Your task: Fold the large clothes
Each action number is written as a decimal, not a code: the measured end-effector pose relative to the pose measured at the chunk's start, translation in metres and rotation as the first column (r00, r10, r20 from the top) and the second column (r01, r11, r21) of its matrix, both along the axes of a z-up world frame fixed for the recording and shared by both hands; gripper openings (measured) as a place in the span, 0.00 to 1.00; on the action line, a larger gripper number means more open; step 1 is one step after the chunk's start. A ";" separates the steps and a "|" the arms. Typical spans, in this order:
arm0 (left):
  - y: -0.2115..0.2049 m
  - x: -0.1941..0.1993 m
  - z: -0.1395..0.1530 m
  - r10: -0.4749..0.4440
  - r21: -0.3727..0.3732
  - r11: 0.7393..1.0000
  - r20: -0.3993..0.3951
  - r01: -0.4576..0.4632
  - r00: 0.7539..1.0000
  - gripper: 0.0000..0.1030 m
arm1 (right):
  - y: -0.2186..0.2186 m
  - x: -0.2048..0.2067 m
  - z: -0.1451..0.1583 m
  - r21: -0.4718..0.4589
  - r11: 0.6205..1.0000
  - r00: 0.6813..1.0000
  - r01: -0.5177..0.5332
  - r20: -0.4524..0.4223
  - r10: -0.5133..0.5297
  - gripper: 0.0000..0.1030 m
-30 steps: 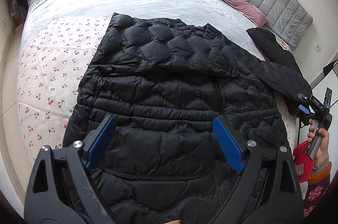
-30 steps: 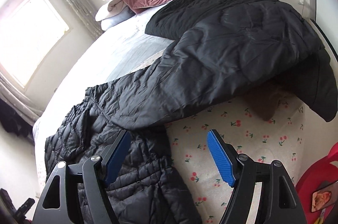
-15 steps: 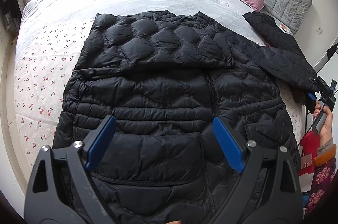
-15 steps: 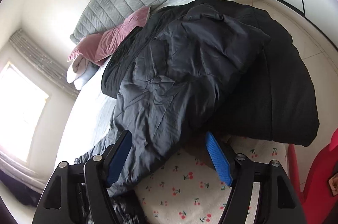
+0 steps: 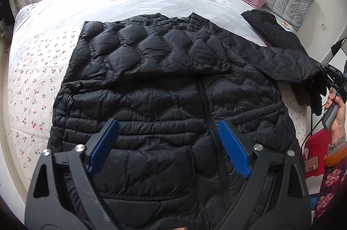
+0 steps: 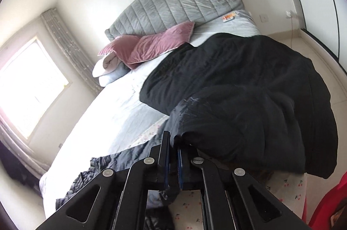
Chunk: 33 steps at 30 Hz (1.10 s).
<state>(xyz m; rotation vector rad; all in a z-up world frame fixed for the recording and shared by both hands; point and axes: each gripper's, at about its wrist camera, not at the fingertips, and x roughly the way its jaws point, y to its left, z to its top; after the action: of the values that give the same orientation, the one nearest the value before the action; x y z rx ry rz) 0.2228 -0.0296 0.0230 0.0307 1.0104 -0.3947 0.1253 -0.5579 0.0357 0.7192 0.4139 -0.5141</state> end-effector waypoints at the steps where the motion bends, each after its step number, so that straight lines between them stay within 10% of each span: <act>1: 0.001 0.000 0.001 0.000 -0.003 1.000 0.001 0.000 1.000 0.90 | 0.007 0.005 0.008 -0.017 1.000 1.000 -0.025 0.007 0.025 0.05; 7: 0.011 0.000 0.002 0.014 -0.025 1.000 0.009 -0.014 1.000 0.90 | 0.076 0.049 0.050 -0.132 0.964 0.971 -0.232 0.017 0.237 0.05; 13: 0.025 0.005 0.000 0.039 -0.063 0.997 0.005 -0.039 0.999 0.90 | 0.173 0.111 0.056 -0.183 0.853 0.871 -0.489 -0.051 0.489 0.05; 18: 0.033 0.011 -0.005 0.058 -0.084 0.995 0.001 -0.058 0.998 0.90 | 0.255 0.163 0.027 -0.133 0.703 0.715 -0.699 -0.168 0.679 0.12; 20: 0.037 0.014 -0.009 0.073 -0.072 0.995 -0.002 -0.073 0.997 0.90 | 0.278 0.188 -0.006 0.007 0.611 0.594 -0.791 -0.228 0.771 0.46; 22: 0.041 0.017 -0.011 0.090 -0.051 0.995 -0.002 -0.090 0.996 0.90 | 0.290 0.198 -0.034 0.096 0.580 0.536 -0.809 -0.286 0.795 0.51; 33: -0.019 0.038 -0.016 -0.018 0.011 1.000 0.038 0.018 0.999 0.90 | 0.211 0.146 -0.037 0.204 0.611 0.630 -0.765 0.040 0.776 0.64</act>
<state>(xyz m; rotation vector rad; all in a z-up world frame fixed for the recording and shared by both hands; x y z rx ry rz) 0.2611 -0.0482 0.0067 0.0567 0.9752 -0.4042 0.2716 -0.3472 -0.0016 0.6456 0.7872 0.3548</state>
